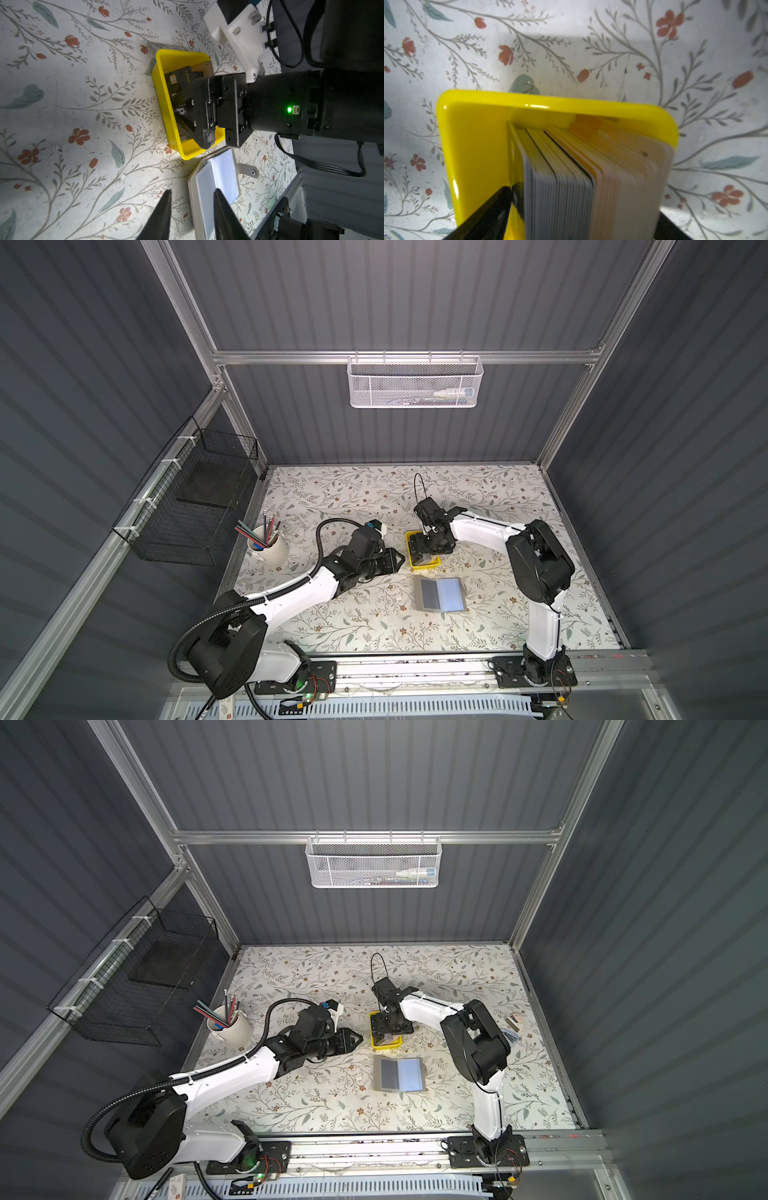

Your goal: Put the credit cards into the card holder

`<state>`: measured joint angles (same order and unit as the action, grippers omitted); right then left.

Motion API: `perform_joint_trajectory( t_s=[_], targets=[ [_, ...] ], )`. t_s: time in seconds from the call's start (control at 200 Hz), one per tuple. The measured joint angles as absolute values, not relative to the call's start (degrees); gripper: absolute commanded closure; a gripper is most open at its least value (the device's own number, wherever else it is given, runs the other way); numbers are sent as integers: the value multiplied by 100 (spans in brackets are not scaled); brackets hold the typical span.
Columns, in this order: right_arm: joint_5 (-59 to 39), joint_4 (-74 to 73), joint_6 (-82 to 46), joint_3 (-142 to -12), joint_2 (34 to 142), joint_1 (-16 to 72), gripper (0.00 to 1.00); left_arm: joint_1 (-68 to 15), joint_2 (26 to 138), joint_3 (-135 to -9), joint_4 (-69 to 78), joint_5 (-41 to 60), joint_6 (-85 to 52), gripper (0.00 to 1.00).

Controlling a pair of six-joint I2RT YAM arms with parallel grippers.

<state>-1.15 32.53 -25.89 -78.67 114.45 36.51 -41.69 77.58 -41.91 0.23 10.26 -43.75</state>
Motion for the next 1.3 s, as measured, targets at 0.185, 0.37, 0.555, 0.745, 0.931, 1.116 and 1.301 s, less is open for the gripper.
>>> perform_joint_trajectory(
  t_s=[0.185,0.37,0.555,0.745,0.931,1.116,1.301],
  targets=[
    [89,3308,-2539,-7891,11474,3717,29,-4171,7791,-4187,27,1050,-4375,65],
    [217,3332,-2519,-7891,11474,3719,21,-4169,7854,-4187,47,1094,-4377,65],
    [237,3347,-2526,-7872,11467,3717,19,-4171,8025,-4193,222,1225,-4414,65],
    [115,3301,-2556,-7634,11181,3680,17,-4169,8364,-4379,215,1313,-4397,66],
    [-148,3140,-2613,-7310,10641,3520,15,-4169,8748,-4831,178,1376,-4289,69],
    [-440,2915,-2694,-6952,10195,3371,14,-4169,9227,-5275,-8,1376,-4108,74],
    [-690,2659,-2773,-6650,9977,3258,14,-4169,9802,-5872,-360,1330,-3848,79]
  ],
)
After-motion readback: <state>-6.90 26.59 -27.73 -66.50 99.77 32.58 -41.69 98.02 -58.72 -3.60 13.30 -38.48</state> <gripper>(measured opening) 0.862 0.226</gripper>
